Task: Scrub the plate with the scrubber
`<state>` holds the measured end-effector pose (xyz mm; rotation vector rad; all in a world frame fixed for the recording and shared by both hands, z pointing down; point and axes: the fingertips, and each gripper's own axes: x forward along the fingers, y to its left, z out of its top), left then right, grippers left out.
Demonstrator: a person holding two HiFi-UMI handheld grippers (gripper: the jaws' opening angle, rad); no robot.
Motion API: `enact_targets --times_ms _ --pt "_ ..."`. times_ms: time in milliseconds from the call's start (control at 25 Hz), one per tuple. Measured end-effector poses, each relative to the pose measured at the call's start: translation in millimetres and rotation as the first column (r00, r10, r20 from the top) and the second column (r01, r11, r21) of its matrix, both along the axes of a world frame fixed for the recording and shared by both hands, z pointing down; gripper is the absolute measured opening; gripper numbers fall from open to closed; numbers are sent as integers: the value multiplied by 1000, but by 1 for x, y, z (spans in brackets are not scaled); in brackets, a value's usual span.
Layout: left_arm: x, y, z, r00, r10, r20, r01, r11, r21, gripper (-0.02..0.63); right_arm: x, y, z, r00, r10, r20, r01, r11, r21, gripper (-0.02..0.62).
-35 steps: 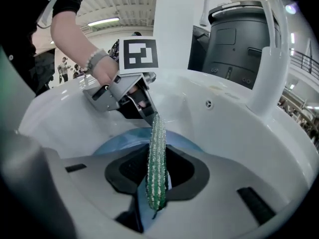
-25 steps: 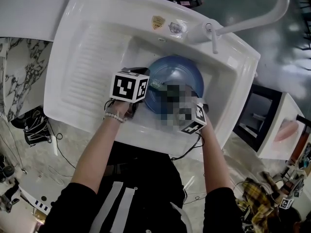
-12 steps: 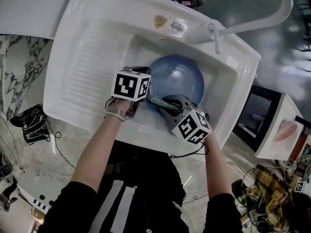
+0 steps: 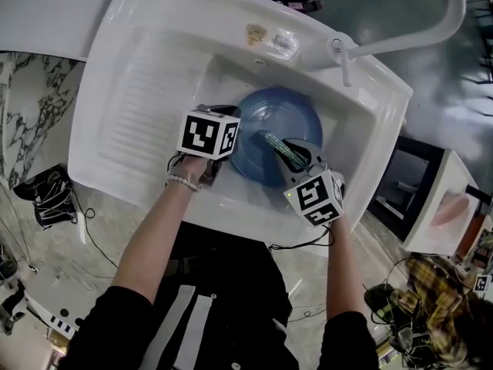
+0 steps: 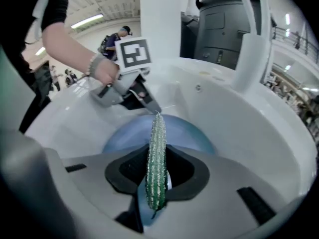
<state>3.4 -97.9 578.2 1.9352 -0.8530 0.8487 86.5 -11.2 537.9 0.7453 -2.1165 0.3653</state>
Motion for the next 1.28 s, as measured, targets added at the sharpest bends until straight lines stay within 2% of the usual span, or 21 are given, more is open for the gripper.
enact_targets --times_ms 160,280,360,480,760,840,1040,1160,1280 --pt "-1 1 0 1000 4 3 -4 1000 0 0 38 -40 5 971 213 -107 -200 973 118 95" --pt "0 1 0 1000 6 5 -6 1000 1 0 60 -53 13 936 304 -180 -277 948 160 95" --pt "0 2 0 1000 9 5 -9 1000 2 0 69 -54 19 916 342 -211 -311 936 164 95" --pt "1 2 0 1000 11 0 -11 1000 2 0 72 -49 22 899 394 -192 -374 918 134 95" --pt "3 1 -1 1000 8 -17 -8 1000 0 0 60 -24 23 899 409 -156 -406 913 52 95" --pt "3 1 -2 1000 11 -18 -11 1000 -2 0 51 -15 21 912 383 -145 -384 923 23 95" --pt "3 3 0 1000 17 -18 -17 1000 -9 0 23 5 20 971 210 -113 -217 975 -52 95" --pt "4 3 1 1000 13 -25 -14 1000 -13 0 1 17 18 993 108 -42 -112 988 -109 95" --pt "4 2 0 999 4 -39 -5 1000 -14 0 -21 29 17 1000 14 12 -12 989 -147 95"
